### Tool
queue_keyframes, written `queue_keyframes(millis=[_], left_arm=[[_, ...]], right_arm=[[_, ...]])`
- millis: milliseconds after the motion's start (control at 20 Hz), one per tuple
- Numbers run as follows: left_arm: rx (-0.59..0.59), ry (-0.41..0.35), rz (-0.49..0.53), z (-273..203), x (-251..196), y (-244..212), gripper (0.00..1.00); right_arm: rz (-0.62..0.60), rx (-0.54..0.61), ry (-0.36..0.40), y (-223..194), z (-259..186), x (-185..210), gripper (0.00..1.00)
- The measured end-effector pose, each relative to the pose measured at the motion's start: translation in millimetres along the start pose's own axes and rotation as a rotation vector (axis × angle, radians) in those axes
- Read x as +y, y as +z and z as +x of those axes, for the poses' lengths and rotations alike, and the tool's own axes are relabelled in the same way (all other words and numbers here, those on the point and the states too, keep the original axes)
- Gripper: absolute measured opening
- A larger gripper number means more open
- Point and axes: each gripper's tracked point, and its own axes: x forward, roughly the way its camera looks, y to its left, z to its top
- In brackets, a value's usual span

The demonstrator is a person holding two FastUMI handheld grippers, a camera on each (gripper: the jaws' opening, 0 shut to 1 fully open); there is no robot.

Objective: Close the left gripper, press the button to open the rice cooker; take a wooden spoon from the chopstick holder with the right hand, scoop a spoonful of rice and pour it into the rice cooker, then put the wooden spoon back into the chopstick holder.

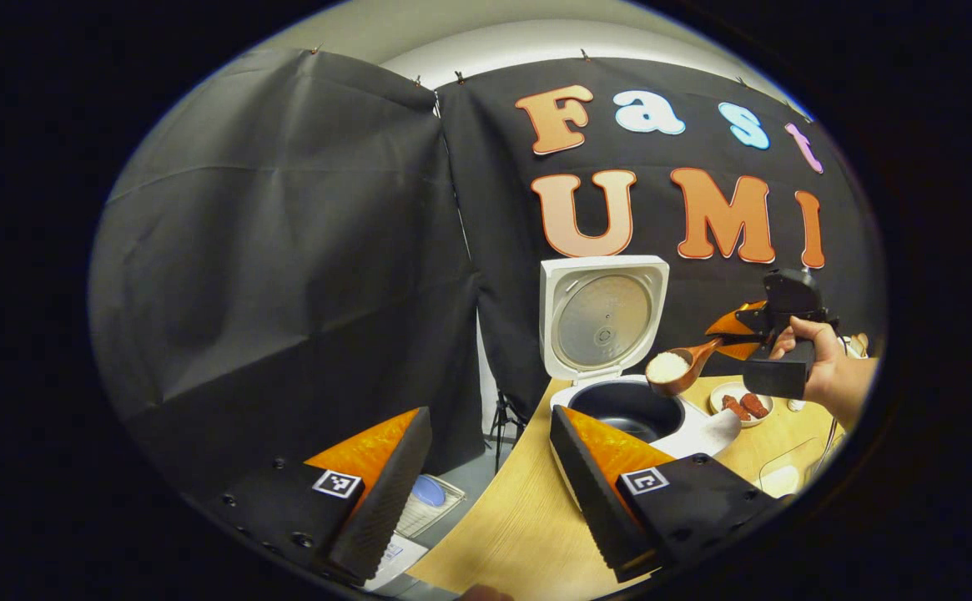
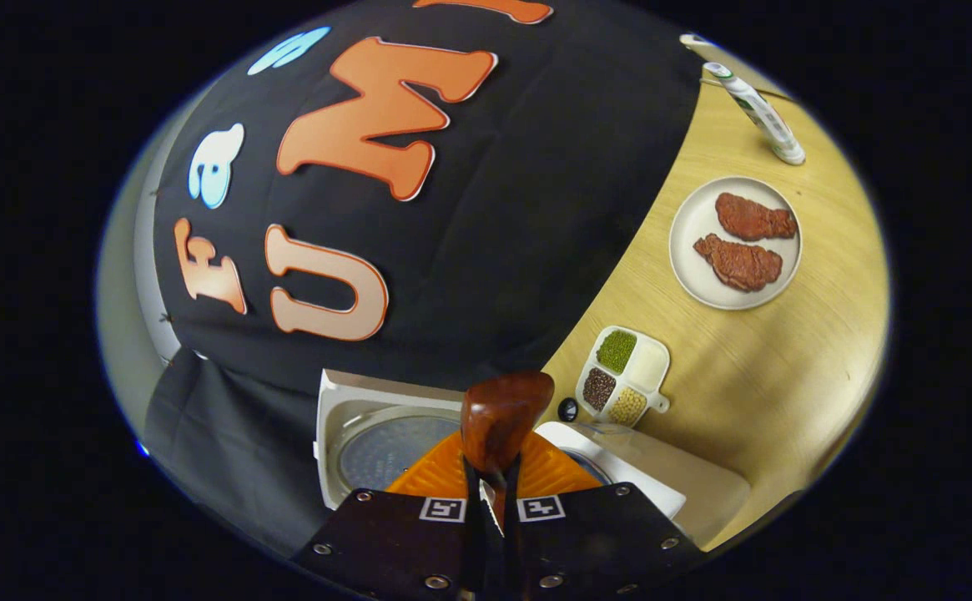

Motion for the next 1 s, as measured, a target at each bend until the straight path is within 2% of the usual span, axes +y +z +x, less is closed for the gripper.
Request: queue_keyframes(millis=[250, 300, 400, 900, 1000], left_arm=[[0.04, -0.002, -0.011, 6.3, 5.9, -13.6, 0.97], [0.039, -0.002, -0.012, 7.8, 5.8, -13.4, 0.94], [0.037, 0.0, -0.009, 8.7, 4.9, -12.8, 0.94], [0.052, -0.001, -0.021, 23.4, -2.3, -19.5, 0.94], [0.048, 0.005, -0.02, 22.4, -3.7, -17.6, 0.98]], right_arm=[[-0.18, -0.022, -0.022, -6.5, 9.8, 7.9, 0.08], [-0.216, -0.026, -0.027, -7.2, 12.6, 9.3, 0.08], [-0.267, -0.03, -0.031, -7.8, 16.5, 13.0, 0.08], [-0.438, -0.044, 0.003, -3.9, 16.4, 31.7, 0.08], [-0.47, -0.049, 0.017, -2.8, 15.5, 36.7, 0.08]])
